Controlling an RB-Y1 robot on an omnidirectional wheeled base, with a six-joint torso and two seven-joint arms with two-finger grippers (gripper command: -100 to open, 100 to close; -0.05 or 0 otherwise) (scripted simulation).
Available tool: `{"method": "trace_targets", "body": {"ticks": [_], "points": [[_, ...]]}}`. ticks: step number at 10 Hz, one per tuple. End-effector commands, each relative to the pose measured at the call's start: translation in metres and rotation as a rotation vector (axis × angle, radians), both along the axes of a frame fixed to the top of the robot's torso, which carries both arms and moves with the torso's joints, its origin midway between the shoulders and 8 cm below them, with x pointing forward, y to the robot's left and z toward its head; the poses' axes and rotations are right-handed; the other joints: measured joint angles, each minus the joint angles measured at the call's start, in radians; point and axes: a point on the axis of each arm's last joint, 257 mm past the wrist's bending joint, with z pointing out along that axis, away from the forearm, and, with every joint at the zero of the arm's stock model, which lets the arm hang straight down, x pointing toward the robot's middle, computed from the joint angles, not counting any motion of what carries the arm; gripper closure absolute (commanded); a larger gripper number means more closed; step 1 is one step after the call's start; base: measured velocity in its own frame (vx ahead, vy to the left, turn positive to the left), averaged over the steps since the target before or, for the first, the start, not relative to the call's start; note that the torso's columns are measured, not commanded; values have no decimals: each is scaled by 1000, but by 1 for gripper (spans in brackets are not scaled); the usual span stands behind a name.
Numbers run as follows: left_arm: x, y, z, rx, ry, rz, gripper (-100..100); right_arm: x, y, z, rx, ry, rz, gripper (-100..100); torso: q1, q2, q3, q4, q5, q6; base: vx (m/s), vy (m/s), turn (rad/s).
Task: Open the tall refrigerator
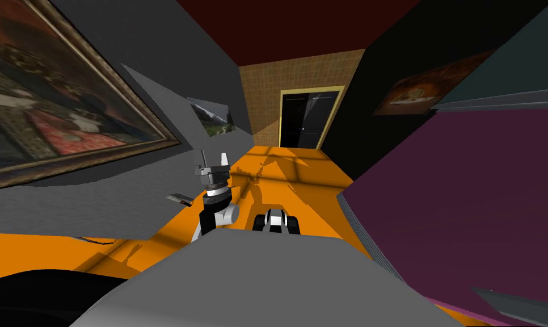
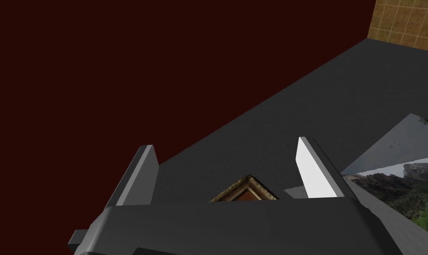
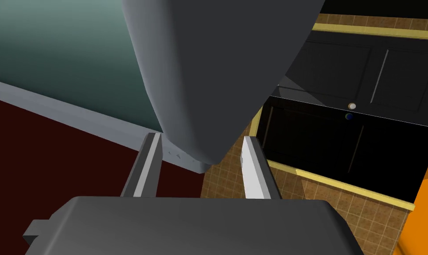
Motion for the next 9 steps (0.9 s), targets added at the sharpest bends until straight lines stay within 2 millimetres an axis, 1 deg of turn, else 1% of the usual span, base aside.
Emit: {"method": "trace_targets", "body": {"ticks": [1, 3, 4, 5, 6, 7, 8, 9], "points": [[0, 0, 0, 0, 0, 0, 0, -13, -10, 7, -12, -11, -46, 100, 3, -3, -1, -1, -1, 0, 258, 217, -44], [0, 0, 0, 0, 0, 0, 0, -33, -27, 9, -17, -12, -111, 100, 4, -2, -1, -1, 0, -1, 277, 243, -30], [0, 0, 0, 0, 0, 0, 0, -33, -27, 9, -17, -12, -111, 100, 6, -2, 1, -1, -1, 1, 227, 193, -29], [0, 0, 0, 0, 0, 0, 0, -43, -34, 10, -20, -13, -143, 100, 2, 3, 2, 0, 0, 0, 217, 200, -19], [0, 0, 0, 0, 0, 0, 0, -54, -41, 11, -24, -13, -176, 100, 4, 5, 4, 1, 0, 2, 219, 239, -34], [0, 0, 0, 0, 0, 0, 0, -54, -41, 11, -24, -13, -176, 100, 8, 7, 7, 2, -1, 5, 215, 179, -24], [0, 0, 0, 0, 0, 0, 0, -53, -42, 7, -17, -6, -174, 100, 7, 9, 9, 3, 0, 5, 95, 81, -28], [0, 0, 0, 0, 0, 0, 0, -66, -52, 4, -11, -5, -211, 100, 3, 16, 11, 5, 0, 6, 164, 75, -20]]}}
